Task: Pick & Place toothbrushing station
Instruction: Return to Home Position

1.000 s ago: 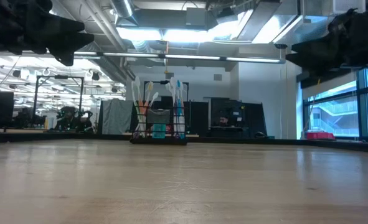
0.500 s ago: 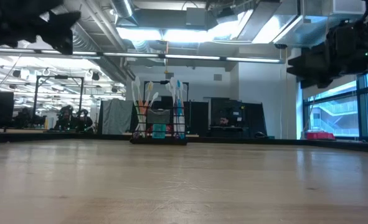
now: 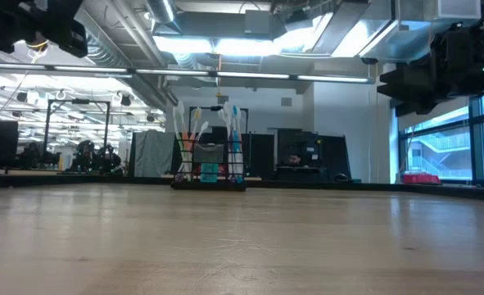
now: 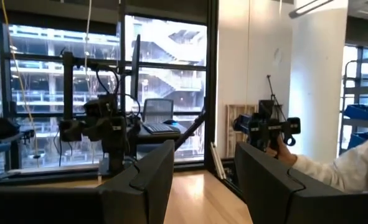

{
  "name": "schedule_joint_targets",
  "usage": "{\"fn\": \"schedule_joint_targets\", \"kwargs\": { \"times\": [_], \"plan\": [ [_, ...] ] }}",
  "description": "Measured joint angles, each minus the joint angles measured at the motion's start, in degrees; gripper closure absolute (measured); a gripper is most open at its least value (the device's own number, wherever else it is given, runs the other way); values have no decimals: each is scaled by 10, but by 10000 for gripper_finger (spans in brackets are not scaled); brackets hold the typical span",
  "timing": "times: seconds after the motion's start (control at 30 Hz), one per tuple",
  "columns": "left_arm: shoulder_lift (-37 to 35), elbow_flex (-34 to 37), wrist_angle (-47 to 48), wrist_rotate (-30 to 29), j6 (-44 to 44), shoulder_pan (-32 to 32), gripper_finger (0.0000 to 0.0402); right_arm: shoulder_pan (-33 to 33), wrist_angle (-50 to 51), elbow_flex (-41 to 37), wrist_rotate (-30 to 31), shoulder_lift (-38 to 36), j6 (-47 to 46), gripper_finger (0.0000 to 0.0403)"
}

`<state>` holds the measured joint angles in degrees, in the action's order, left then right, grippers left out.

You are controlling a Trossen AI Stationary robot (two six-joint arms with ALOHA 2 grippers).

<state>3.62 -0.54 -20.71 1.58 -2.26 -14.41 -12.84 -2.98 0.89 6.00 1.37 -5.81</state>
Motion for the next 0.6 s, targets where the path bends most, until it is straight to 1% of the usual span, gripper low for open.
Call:
{"fn": "schedule_joint_targets", "kwargs": {
  "times": [0.13, 0.27, 0.33, 0.4, 0.47, 0.6],
  "plan": [
    [-34, 0, 38, -1, -4, 0, 235, 0, 0, 0, 0, 0, 0, 188],
    [-36, 0, 92, -7, -1, 1, 235, 0, 9, 0, 0, 1, 3, 188],
    [-36, 0, 121, -20, -1, 1, 235, 0, 16, 0, 0, 2, 8, 188],
    [-36, 0, 133, -28, 1, 1, 235, 0, 13, 0, -1, 5, 15, 188],
    [-36, 0, 143, -30, 10, 1, 235, 0, 16, 0, -5, 9, 20, 188],
    [-35, 0, 201, -30, 45, 1, 235, 0, 16, 0, -7, 20, 24, 188]
  ]
}}
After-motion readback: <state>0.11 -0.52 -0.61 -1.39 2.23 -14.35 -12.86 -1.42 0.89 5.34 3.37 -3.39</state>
